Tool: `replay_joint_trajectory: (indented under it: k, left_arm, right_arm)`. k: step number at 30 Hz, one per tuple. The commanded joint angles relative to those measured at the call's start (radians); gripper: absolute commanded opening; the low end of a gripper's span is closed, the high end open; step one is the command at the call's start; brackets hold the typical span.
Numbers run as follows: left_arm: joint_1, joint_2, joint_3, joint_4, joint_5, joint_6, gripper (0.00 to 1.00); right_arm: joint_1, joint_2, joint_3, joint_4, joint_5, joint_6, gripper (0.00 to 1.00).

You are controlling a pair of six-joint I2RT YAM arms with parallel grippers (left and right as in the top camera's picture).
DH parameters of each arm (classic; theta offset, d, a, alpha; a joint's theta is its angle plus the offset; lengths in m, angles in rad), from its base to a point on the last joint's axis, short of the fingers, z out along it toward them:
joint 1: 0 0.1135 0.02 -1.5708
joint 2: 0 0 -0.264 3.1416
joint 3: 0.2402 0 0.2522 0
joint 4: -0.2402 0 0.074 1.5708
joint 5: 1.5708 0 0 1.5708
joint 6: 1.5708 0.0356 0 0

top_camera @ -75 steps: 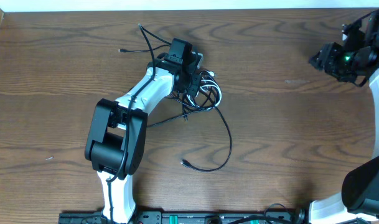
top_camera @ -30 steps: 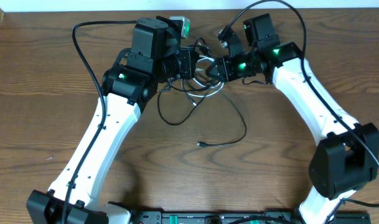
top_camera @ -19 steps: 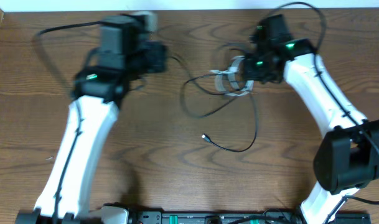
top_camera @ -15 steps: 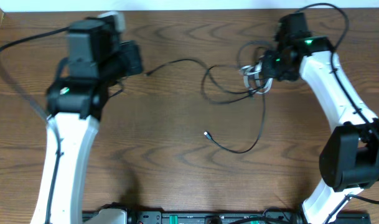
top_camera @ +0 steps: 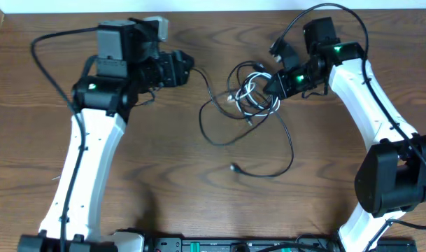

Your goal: Untangle cables

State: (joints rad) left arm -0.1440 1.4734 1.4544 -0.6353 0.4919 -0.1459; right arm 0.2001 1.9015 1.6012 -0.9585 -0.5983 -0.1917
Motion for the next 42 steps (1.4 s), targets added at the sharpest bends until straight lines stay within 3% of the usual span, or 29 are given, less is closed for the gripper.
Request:
replay_joint_trajectory:
  k: [1, 10, 14, 18, 20, 23, 28, 35, 39, 42]
  left_arm:
    - [-0.059, 0.065, 0.008, 0.014, 0.103, 0.101, 0.68]
    - [-0.183, 0.238, 0.008, 0.120, 0.100, 0.146, 0.73]
    - [-0.212, 0.307, 0.008, 0.169, 0.003, 0.145, 0.72]
    - [-0.220, 0.341, 0.006, 0.163, -0.280, 0.050, 0.53]
    - [-0.220, 0.343, 0.006, 0.159, -0.356, 0.011, 0.50]
    - [-0.220, 0.343, 0.006, 0.165, -0.382, 0.006, 0.48]
    - [-0.220, 0.349, 0.005, 0.165, -0.482, 0.003, 0.29]
    - [-0.219, 0.357, 0.002, 0.134, -0.621, -0.002, 0.09]
    - [-0.219, 0.357, 0.001, 0.092, -0.621, -0.002, 0.08]
    - [-0.218, 0.357, 0.000, 0.052, -0.621, -0.002, 0.08]
  right_arm:
    - [0.005, -0.016, 0.002, -0.015, -0.064, -0.106, 0.01]
    - [0.041, -0.016, 0.002, -0.019, -0.066, -0.106, 0.01]
    - [0.057, -0.016, 0.002, -0.021, -0.066, -0.109, 0.01]
    - [0.062, -0.016, 0.002, -0.027, -0.066, -0.109, 0.01]
    - [0.062, -0.016, 0.002, -0.034, -0.066, -0.109, 0.01]
    - [0.062, -0.016, 0.002, -0.047, -0.072, -0.109, 0.01]
    - [0.062, -0.029, 0.002, -0.108, -0.179, -0.212, 0.01]
    - [0.054, -0.113, 0.002, -0.204, -0.328, -0.401, 0.01]
    - [0.005, -0.189, 0.002, -0.167, -0.398, -0.389, 0.01]
    - [-0.050, -0.242, 0.002, -0.107, -0.402, -0.292, 0.01]
